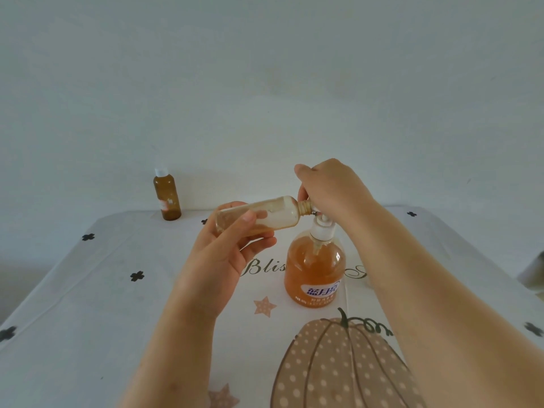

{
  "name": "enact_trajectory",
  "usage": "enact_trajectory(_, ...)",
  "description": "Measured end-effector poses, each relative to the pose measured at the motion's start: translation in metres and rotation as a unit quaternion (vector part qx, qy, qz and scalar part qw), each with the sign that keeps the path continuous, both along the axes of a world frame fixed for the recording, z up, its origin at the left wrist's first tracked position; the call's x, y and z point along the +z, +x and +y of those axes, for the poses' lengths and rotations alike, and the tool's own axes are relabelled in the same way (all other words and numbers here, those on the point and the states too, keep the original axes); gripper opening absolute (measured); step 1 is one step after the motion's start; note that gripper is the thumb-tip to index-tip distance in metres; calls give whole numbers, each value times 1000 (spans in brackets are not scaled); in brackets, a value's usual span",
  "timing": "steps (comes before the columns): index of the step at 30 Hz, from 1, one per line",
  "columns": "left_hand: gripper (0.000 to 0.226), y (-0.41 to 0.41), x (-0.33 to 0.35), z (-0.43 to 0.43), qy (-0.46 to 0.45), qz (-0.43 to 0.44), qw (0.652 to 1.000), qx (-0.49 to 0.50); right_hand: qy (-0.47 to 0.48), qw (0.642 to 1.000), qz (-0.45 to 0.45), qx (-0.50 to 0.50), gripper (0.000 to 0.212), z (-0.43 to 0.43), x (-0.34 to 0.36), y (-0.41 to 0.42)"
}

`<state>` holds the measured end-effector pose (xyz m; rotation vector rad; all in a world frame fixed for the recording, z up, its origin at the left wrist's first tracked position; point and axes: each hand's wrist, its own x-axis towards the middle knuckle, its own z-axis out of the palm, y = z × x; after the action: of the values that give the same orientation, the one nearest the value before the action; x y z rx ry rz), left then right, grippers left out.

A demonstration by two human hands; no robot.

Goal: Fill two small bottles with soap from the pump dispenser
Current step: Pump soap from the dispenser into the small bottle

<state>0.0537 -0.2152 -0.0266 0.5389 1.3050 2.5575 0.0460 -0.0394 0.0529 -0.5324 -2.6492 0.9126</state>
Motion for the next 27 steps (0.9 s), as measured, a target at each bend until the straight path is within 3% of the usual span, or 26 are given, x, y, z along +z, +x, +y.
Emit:
enact_trajectory(12,40,2,1,0,-4,-2,1000,1,18,999,-29,11,49,-1,0,-2)
enact_trajectory(18,31,-2,-2,1,-8,-2,1000,6,7,1000,-17,12,46,2,-8,-4)
enact_trajectory(27,35,-5,-4,0,-12,-9,1000,8,-18,1000,-10,13,47,1,-15,-3)
